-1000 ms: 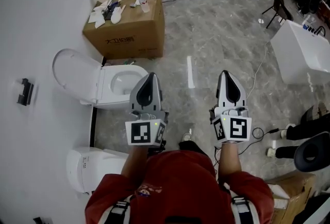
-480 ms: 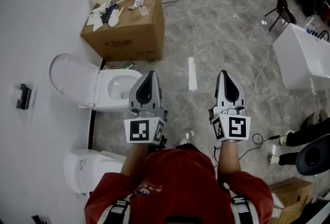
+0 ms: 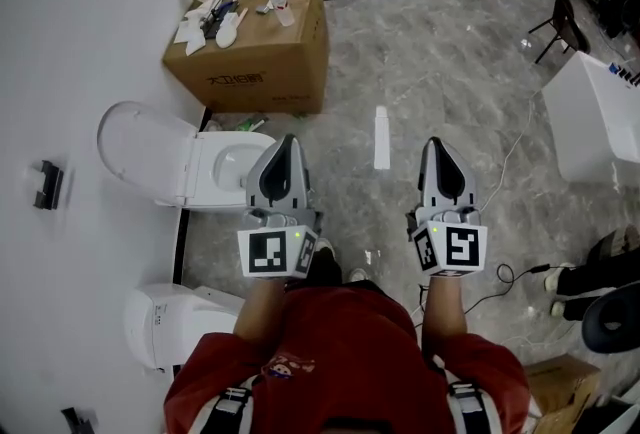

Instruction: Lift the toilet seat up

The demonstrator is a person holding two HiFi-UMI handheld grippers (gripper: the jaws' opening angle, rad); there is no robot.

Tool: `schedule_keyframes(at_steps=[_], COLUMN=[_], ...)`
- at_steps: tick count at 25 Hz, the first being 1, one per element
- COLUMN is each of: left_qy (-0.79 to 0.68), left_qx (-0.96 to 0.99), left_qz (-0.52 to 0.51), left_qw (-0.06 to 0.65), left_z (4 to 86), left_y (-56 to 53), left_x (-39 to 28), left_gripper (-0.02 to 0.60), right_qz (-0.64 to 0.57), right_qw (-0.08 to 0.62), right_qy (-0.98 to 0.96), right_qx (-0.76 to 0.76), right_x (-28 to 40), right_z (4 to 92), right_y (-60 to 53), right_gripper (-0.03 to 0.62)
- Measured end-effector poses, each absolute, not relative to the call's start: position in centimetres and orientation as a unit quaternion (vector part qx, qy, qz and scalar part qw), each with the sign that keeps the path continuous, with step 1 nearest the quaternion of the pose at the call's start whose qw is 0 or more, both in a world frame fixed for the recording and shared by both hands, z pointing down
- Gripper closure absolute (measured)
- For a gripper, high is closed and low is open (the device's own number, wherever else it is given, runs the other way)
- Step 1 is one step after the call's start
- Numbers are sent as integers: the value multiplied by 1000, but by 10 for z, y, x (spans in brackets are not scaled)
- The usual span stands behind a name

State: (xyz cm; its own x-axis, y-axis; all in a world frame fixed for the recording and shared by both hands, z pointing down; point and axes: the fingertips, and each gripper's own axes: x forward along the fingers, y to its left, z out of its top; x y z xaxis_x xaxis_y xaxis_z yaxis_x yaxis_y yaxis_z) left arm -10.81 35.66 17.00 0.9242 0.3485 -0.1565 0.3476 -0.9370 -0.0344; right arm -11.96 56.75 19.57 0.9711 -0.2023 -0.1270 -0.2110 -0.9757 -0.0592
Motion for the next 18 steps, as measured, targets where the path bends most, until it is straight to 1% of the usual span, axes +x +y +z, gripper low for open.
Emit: schedule_keyframes(at_steps=[8, 18], left_qy=[-167, -128], left_qx=[-983, -989], left_qz=[74, 76], left_qw=[0, 5], left_z=[186, 191], left_y=[338, 273], left_x=[-67, 10], left_gripper=[574, 574], right_qz=[44, 46], right_qw=[21, 7], right_qy=[121, 160], right_qx=[-991, -986], right_x=[-73, 20], right_z=[213, 215], right_y=[546, 479], right_gripper=[582, 582])
